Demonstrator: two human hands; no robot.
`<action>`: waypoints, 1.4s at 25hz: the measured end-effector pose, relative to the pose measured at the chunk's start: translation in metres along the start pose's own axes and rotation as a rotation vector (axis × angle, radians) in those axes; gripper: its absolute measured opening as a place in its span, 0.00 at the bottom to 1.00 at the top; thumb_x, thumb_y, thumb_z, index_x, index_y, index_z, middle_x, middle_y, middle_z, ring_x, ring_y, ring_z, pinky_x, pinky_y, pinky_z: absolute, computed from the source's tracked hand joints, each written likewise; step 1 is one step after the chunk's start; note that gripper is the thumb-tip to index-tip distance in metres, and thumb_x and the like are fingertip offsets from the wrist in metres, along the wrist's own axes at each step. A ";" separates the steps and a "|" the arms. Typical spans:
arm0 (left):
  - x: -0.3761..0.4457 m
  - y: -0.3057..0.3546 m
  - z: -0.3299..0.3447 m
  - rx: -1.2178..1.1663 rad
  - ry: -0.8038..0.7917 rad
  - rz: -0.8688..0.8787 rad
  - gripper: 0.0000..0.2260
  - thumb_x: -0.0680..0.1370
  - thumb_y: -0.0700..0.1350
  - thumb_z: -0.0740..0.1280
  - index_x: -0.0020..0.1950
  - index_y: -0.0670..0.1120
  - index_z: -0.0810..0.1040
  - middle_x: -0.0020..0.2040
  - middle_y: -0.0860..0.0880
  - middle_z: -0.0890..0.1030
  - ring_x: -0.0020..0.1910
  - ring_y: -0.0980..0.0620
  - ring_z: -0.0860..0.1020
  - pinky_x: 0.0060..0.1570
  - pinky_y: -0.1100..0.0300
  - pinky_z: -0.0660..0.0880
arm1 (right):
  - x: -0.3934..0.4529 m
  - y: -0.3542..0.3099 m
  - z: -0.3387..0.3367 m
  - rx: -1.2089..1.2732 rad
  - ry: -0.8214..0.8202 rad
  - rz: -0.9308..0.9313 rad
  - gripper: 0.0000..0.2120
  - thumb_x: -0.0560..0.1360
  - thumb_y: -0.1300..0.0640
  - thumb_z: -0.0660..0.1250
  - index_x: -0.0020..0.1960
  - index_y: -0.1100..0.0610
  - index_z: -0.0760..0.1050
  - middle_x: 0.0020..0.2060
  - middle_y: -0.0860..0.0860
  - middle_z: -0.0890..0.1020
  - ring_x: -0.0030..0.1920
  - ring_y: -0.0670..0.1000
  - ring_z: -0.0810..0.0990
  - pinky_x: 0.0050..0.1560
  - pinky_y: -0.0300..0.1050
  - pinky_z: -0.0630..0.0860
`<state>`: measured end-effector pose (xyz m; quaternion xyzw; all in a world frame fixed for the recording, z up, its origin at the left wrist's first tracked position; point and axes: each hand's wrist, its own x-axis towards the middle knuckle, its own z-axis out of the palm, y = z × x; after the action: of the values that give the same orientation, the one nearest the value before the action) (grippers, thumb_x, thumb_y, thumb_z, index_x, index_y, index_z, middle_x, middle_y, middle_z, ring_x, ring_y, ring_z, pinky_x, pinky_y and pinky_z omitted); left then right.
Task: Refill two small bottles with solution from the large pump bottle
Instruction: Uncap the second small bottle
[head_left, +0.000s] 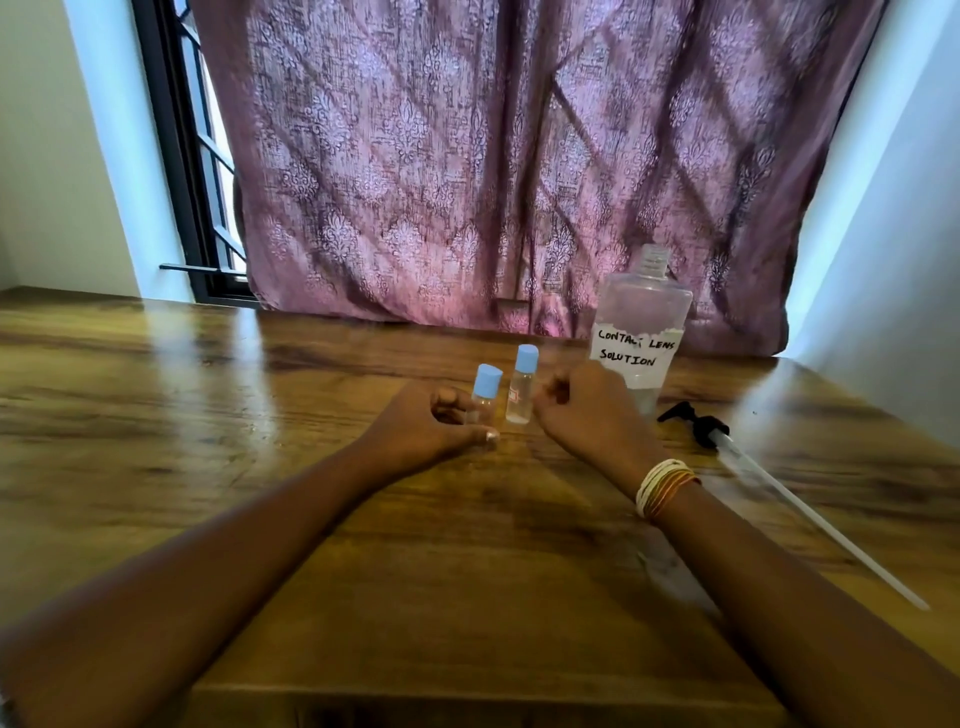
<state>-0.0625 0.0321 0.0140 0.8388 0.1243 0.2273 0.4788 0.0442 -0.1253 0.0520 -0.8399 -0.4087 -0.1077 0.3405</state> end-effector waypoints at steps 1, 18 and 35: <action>-0.001 0.001 0.001 -0.007 -0.012 0.014 0.09 0.66 0.46 0.79 0.44 0.51 0.84 0.34 0.55 0.85 0.33 0.62 0.81 0.35 0.69 0.75 | 0.000 -0.004 0.003 0.165 0.069 -0.035 0.06 0.74 0.58 0.68 0.40 0.59 0.79 0.32 0.50 0.80 0.34 0.47 0.78 0.38 0.40 0.77; 0.001 0.004 0.006 -0.072 -0.173 0.074 0.07 0.65 0.41 0.79 0.41 0.46 0.86 0.32 0.49 0.84 0.29 0.60 0.75 0.33 0.64 0.71 | 0.000 -0.007 0.010 0.595 -0.160 -0.112 0.18 0.71 0.65 0.74 0.59 0.56 0.79 0.51 0.53 0.84 0.50 0.53 0.84 0.54 0.41 0.80; 0.000 0.005 0.005 -0.120 -0.199 0.071 0.07 0.66 0.39 0.79 0.40 0.47 0.85 0.30 0.54 0.82 0.28 0.62 0.75 0.31 0.69 0.71 | 0.002 -0.002 0.014 0.687 -0.172 -0.071 0.26 0.67 0.65 0.77 0.64 0.59 0.74 0.42 0.49 0.81 0.41 0.42 0.81 0.45 0.34 0.78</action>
<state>-0.0603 0.0257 0.0159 0.8310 0.0327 0.1669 0.5297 0.0428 -0.1136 0.0434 -0.6676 -0.4771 0.0955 0.5635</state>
